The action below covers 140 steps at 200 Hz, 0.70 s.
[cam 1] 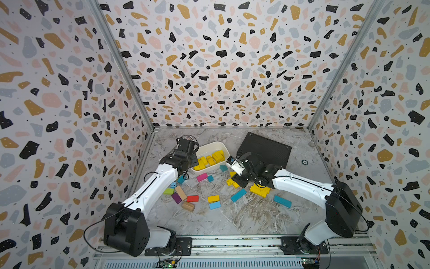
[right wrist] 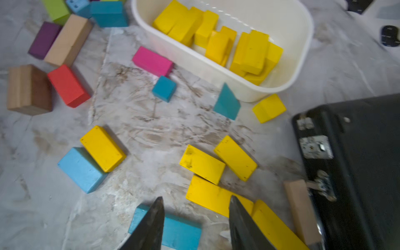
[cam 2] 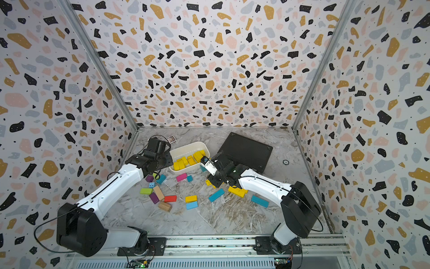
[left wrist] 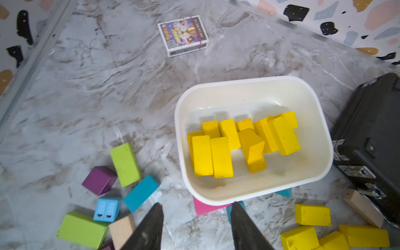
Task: Pick out the yellow building blocks
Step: Place the building block in the storage box.
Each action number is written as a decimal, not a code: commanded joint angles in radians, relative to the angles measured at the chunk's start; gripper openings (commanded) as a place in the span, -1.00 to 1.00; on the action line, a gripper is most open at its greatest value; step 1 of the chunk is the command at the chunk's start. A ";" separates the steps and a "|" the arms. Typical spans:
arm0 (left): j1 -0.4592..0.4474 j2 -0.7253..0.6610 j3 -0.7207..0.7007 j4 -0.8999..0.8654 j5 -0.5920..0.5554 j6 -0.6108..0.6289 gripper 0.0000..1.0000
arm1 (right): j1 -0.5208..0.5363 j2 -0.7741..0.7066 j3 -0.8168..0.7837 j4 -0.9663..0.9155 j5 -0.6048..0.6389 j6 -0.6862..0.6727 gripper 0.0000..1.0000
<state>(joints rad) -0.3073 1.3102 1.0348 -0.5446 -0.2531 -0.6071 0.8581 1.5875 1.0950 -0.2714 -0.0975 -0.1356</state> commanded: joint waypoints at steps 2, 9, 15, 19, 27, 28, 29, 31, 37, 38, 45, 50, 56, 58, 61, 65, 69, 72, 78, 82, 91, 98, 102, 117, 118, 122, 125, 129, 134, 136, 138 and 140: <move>0.016 -0.062 -0.072 0.009 -0.095 -0.073 0.03 | 0.034 0.040 0.013 0.007 -0.080 -0.114 0.00; 0.027 -0.073 -0.084 -0.001 -0.103 -0.087 0.03 | 0.039 0.053 0.016 0.011 -0.082 -0.117 0.00; 0.035 -0.080 -0.092 -0.010 -0.109 -0.098 0.03 | 0.045 0.063 0.019 0.013 -0.083 -0.120 -0.01; 0.039 -0.085 -0.097 -0.013 -0.114 -0.106 0.03 | 0.049 0.071 0.022 0.015 -0.083 -0.120 0.00; 0.050 -0.092 -0.104 -0.020 -0.124 -0.125 0.05 | 0.054 0.083 0.026 0.015 -0.082 -0.123 0.00; 0.050 -0.093 -0.105 -0.021 -0.126 -0.127 0.05 | 0.055 0.085 0.027 0.015 -0.082 -0.124 0.00; 0.054 -0.093 -0.105 -0.021 -0.127 -0.128 0.05 | 0.056 0.086 0.028 0.016 -0.082 -0.124 0.00; 0.055 -0.096 -0.108 -0.022 -0.129 -0.132 0.05 | 0.056 0.090 0.030 0.014 -0.082 -0.125 0.00; 0.061 -0.099 -0.111 -0.023 -0.134 -0.140 0.05 | 0.059 0.100 0.035 0.012 -0.082 -0.128 -0.01; 0.062 -0.100 -0.112 -0.023 -0.135 -0.141 0.05 | 0.060 0.101 0.036 0.011 -0.081 -0.129 -0.01; 0.068 -0.105 -0.116 -0.023 -0.140 -0.151 0.05 | 0.064 0.114 0.043 0.009 -0.082 -0.133 -0.01; 0.072 -0.107 -0.117 -0.024 -0.144 -0.156 0.05 | 0.067 0.122 0.046 0.008 -0.082 -0.135 -0.01; 0.074 -0.110 -0.120 -0.025 -0.147 -0.163 0.06 | 0.070 0.132 0.050 0.005 -0.082 -0.141 -0.01; 0.075 -0.112 -0.120 -0.025 -0.149 -0.163 0.05 | 0.070 0.135 0.054 0.005 -0.083 -0.143 -0.01; 0.076 -0.113 -0.121 -0.024 -0.150 -0.166 0.06 | 0.072 0.141 0.056 0.003 -0.083 -0.146 -0.02; 0.077 -0.116 -0.122 -0.025 -0.154 -0.169 0.06 | 0.075 0.145 0.061 0.002 -0.082 -0.150 -0.02; 0.078 -0.118 -0.123 -0.026 -0.157 -0.173 0.06 | 0.077 0.151 0.064 -0.001 -0.082 -0.154 -0.02; 0.079 -0.121 -0.125 -0.026 -0.159 -0.175 0.05 | 0.077 0.154 0.067 -0.003 -0.083 -0.156 -0.02; 0.080 -0.124 -0.126 -0.026 -0.164 -0.178 0.06 | 0.079 0.163 0.073 -0.006 -0.085 -0.163 -0.02; 0.080 -0.127 -0.128 -0.026 -0.168 -0.180 0.05 | 0.082 0.167 0.077 -0.010 -0.085 -0.166 -0.02; 0.081 -0.135 -0.129 -0.029 -0.177 -0.184 0.06 | 0.084 0.178 0.085 -0.015 -0.093 -0.172 -0.02; 0.082 -0.140 -0.131 -0.031 -0.184 -0.185 0.06 | 0.087 0.186 0.091 -0.020 -0.098 -0.178 -0.02; 0.082 -0.144 -0.133 -0.031 -0.189 -0.186 0.06 | 0.087 0.191 0.094 -0.022 -0.100 -0.180 -0.02; 0.083 -0.157 -0.137 -0.027 -0.200 -0.186 0.06 | 0.091 0.207 0.106 -0.030 -0.110 -0.190 -0.02; 0.082 -0.158 -0.138 -0.026 -0.201 -0.185 0.06 | 0.093 0.209 0.107 -0.031 -0.111 -0.191 -0.02; 0.082 -0.160 -0.139 -0.023 -0.202 -0.186 0.06 | 0.093 0.213 0.110 -0.032 -0.113 -0.194 -0.02; 0.082 -0.161 -0.142 -0.020 -0.202 -0.184 0.06 | 0.094 0.217 0.113 -0.032 -0.115 -0.195 -0.02; 0.081 -0.163 -0.146 -0.015 -0.201 -0.183 0.06 | 0.095 0.221 0.116 -0.034 -0.117 -0.198 -0.02; 0.083 -0.162 -0.149 -0.011 -0.202 -0.182 0.06 | 0.098 0.228 0.121 -0.036 -0.121 -0.201 -0.03; 0.082 -0.162 -0.149 -0.011 -0.202 -0.183 0.06 | 0.099 0.231 0.123 -0.036 -0.122 -0.202 -0.03; 0.083 -0.163 -0.148 -0.011 -0.202 -0.183 0.06 | 0.099 0.233 0.125 -0.037 -0.124 -0.203 -0.03; 0.082 -0.162 -0.150 -0.012 -0.202 -0.184 0.06 | 0.099 0.236 0.128 -0.038 -0.125 -0.204 -0.03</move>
<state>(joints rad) -0.2306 1.1641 0.9043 -0.5705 -0.4213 -0.7792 0.9478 1.8118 1.1751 -0.2745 -0.1925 -0.3050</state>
